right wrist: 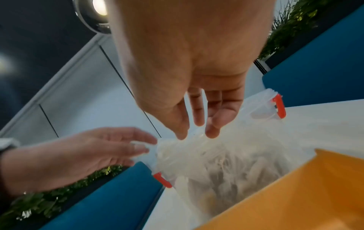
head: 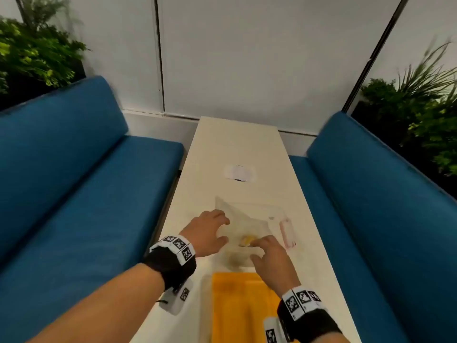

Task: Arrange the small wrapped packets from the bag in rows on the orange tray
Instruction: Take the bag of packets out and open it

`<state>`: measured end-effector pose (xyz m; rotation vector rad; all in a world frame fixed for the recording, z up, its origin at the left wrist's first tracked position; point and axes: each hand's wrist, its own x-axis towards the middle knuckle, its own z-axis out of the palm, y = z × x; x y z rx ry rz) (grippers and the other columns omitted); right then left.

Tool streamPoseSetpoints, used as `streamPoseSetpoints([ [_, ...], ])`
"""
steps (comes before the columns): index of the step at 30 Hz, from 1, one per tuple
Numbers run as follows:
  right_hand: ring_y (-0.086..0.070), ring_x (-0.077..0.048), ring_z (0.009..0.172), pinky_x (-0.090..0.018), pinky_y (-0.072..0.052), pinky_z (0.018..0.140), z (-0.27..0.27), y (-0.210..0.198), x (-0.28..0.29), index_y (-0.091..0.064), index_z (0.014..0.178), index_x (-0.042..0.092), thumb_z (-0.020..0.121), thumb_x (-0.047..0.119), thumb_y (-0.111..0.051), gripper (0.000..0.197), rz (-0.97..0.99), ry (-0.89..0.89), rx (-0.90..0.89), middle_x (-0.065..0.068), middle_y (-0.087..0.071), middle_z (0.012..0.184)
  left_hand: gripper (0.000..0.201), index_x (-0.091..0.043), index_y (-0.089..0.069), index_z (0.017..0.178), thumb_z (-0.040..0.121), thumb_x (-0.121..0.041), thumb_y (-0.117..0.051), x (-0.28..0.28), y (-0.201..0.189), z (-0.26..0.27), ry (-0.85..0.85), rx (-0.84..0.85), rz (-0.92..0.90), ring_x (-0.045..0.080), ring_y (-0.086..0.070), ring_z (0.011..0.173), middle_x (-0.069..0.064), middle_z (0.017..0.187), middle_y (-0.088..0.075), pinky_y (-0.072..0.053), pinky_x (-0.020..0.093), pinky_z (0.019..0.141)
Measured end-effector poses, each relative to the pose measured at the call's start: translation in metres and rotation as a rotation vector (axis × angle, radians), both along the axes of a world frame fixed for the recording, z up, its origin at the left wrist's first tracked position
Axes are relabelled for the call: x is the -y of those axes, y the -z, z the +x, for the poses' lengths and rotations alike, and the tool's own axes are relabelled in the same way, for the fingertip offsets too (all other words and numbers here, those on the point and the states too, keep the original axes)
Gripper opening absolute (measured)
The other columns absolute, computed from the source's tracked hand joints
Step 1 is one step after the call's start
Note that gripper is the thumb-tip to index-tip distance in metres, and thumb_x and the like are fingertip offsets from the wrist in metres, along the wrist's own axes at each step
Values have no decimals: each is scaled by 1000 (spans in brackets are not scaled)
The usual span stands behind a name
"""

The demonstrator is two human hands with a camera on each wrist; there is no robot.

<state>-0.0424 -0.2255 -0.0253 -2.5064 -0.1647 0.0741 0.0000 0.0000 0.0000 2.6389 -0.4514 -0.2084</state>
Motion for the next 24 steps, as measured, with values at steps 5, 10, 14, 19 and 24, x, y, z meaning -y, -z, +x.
streamPoseSetpoints([
  [5, -61, -17, 108, -32, -52, 89, 12, 6, -11, -63, 127, 27, 98, 28, -51, 32, -241, -18, -68, 8, -52, 130, 75, -25, -28, 157, 93, -54, -56, 27, 8, 32, 98, -9, 332, 24, -13, 154, 1, 166, -21, -18, 48, 122],
  [10, -64, -18, 102, -33, -53, 83, 18, 11, -11, -68, 121, 31, 99, 31, -48, 29, -294, 7, -14, 9, -57, 124, 94, -17, -28, 153, 82, -69, -62, 49, 13, 55, 77, -57, 547, 29, -29, 143, 6, 147, -47, -19, 57, 114],
  [14, -64, -16, 100, -31, -53, 83, 20, 15, -9, -70, 119, 33, 100, 31, -48, 29, -277, 14, -4, 10, -57, 120, 19, -20, -61, 99, 93, -37, -61, 63, 11, 58, 119, -114, 684, 27, -41, 127, 1, 99, -59, -21, 57, 110],
  [19, -65, -17, 98, -32, -54, 83, 33, 18, -5, -72, 114, 28, 98, 28, -55, 24, -240, 22, 11, 9, -59, 119, 18, -17, -64, 108, 93, -20, -54, 44, -18, 67, 58, 64, 406, 28, -49, 114, 4, 111, -59, -36, 42, 86],
  [24, -66, -20, 102, -31, -53, 85, 62, 19, 7, -75, 106, 23, 92, 14, -62, 22, -209, 52, 21, 6, -63, 119, 12, -15, -61, 98, 92, -18, -52, 4, -97, 59, -133, 265, 125, 21, -50, 91, 0, 98, -54, -33, 30, 65],
])
